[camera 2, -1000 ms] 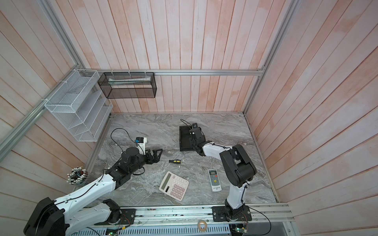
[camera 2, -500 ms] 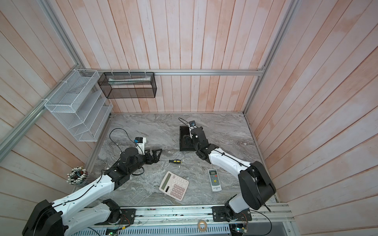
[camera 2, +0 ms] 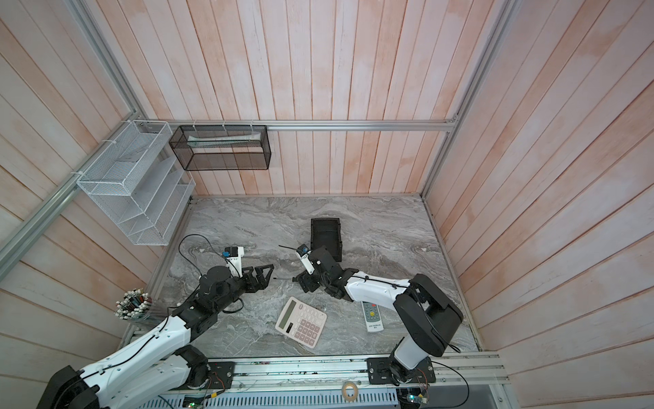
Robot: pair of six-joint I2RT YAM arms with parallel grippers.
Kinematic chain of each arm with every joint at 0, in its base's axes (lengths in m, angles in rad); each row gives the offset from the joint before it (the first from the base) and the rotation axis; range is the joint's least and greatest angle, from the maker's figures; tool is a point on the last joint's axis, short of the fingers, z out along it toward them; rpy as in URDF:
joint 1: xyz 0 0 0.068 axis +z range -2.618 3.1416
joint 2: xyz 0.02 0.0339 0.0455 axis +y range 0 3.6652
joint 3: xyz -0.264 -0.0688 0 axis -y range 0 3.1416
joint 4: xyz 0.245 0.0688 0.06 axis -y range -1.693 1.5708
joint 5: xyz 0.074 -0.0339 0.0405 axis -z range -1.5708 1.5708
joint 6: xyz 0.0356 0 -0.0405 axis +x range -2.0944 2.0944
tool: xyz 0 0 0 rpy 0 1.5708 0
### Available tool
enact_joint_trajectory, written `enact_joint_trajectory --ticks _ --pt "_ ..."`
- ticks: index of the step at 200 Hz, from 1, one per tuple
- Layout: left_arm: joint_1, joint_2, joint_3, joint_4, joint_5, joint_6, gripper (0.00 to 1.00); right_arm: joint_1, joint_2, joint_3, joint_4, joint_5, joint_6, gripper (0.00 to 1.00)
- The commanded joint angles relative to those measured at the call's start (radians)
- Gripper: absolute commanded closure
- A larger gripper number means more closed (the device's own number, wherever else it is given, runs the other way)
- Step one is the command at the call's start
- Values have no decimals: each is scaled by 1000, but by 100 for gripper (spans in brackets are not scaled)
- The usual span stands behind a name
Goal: Put the screwdriver in the bin
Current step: Pick up the screwdriver from the center of the table.
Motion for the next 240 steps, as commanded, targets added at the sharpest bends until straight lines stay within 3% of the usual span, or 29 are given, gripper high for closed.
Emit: enact_joint_trajectory --ticks 1,85,142,164,240 --pt "21 -51 -38 18 -5 -42 0 10 49 31 -21 -35 -15 19" --pt "59 -101 -91 37 33 -64 0 17 202 95 -48 -2 2 31" --pt "62 -80 -83 55 36 -59 0 21 172 39 -21 16 25 57" --pt "62 -44 -77 79 52 -68 0 21 160 17 -15 31 31 76" --pt "62 13 -27 96 55 -20 0 29 124 19 -30 49 71 91"
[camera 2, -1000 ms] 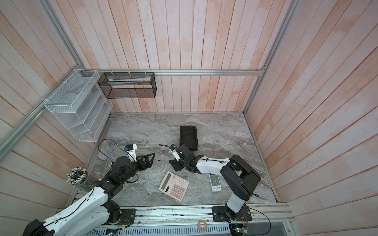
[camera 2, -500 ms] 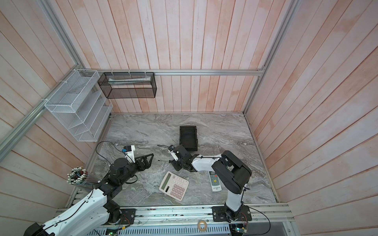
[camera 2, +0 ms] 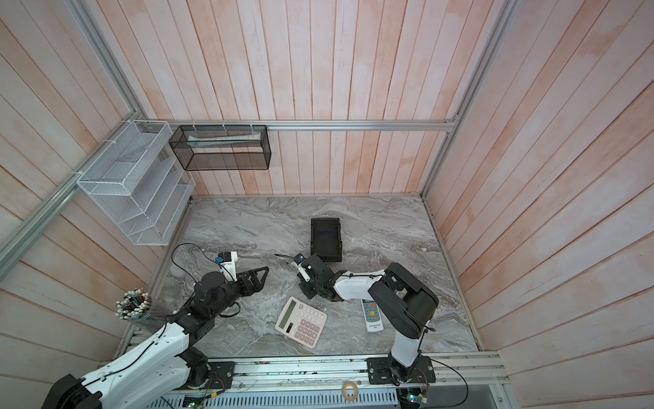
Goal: Put the screwdriver in the bin
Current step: Pick up the screwdriver from the center of the table.
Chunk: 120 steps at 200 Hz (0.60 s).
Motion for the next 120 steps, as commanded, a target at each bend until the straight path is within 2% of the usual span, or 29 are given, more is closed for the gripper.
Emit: enact_joint_trajectory --ticks 1,32,120 --pt "6 31 54 25 3 39 0 8 -40 -1 -30 23 33 91" --pt "6 77 113 59 4 62 0 9 -87 1 -28 29 61 96" --pt "12 80 257 11 -43 199 0 -17 -228 92 -143 41 55 99"
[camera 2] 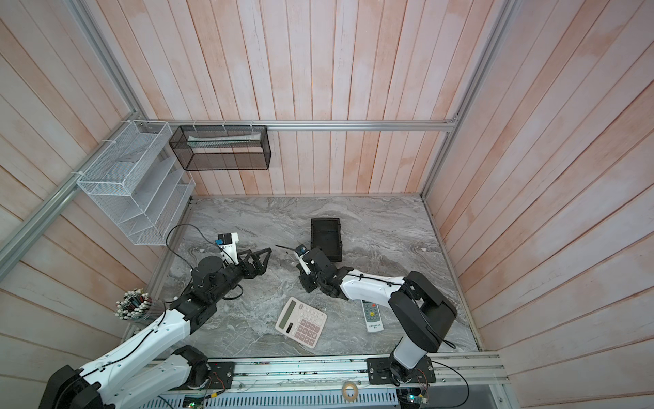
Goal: Put the screwdriver in the bin
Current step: Pick up the screwdriver from the center of the table, then place the screwdriver into the bin.
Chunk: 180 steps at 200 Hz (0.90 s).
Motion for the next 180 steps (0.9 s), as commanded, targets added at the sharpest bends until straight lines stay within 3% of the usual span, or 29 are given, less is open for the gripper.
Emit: enact_joint_trajectory --ticks 1,64,105,180 --pt "11 7 62 -21 -21 69 0 -20 -71 50 -51 15 3 99" --pt "9 161 192 -40 152 -4 0 -157 -256 58 -84 2 -16 99" --pt "-43 217 275 -114 187 11 0 -337 -318 8 -78 -51 0 99" --pt "-94 286 250 -78 187 -34 0 -352 -65 152 -162 -60 -66 99"
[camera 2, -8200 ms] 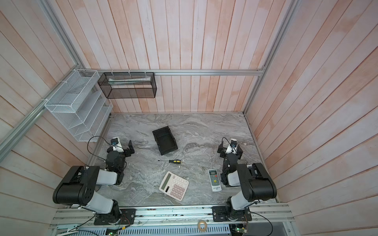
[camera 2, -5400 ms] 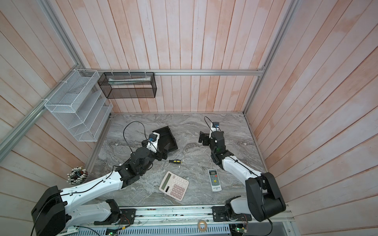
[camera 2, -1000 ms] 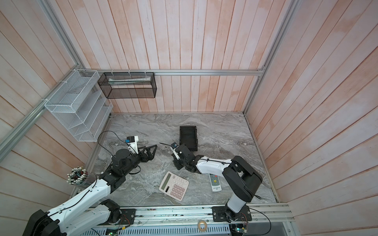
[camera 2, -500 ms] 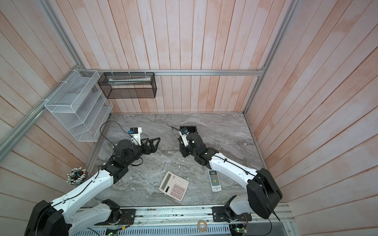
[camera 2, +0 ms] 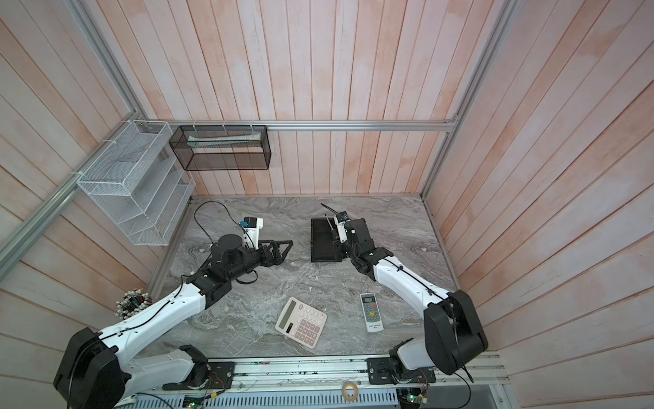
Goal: Put the screwdriver in the bin
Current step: Place the screwdriver into the bin.
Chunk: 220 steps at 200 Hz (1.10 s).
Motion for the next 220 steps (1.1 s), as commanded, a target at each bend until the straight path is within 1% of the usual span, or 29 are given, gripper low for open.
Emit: enact_joint_trajectory --ticks 1,36,67,85,149,188,194,206,220 --pt "-17 26 -6 3 23 -17 0 5 81 85 -54 -15 -28 99" --pt "-23 33 -25 1 30 -23 0 11 242 207 -144 8 -46 98" --pt "-23 27 -39 -6 29 -23 0 21 325 287 -179 -2 -81 98" --pt "-24 16 -42 -15 17 -18 0 33 377 342 -221 28 -107 98" --pt "-23 16 -45 -27 7 -6 0 57 452 403 -242 86 -194 97" --pt "-23 9 -52 -31 -1 -6 0 55 493 404 -205 118 -255 94" --pt "-23 9 -53 -33 -1 -6 0 55 498 407 -204 117 -262 93" --pt "-22 9 -56 -34 -3 -6 0 55 511 411 -199 110 -267 87" --pt "-22 10 -60 -34 -3 -6 0 55 524 414 -188 130 -265 85"
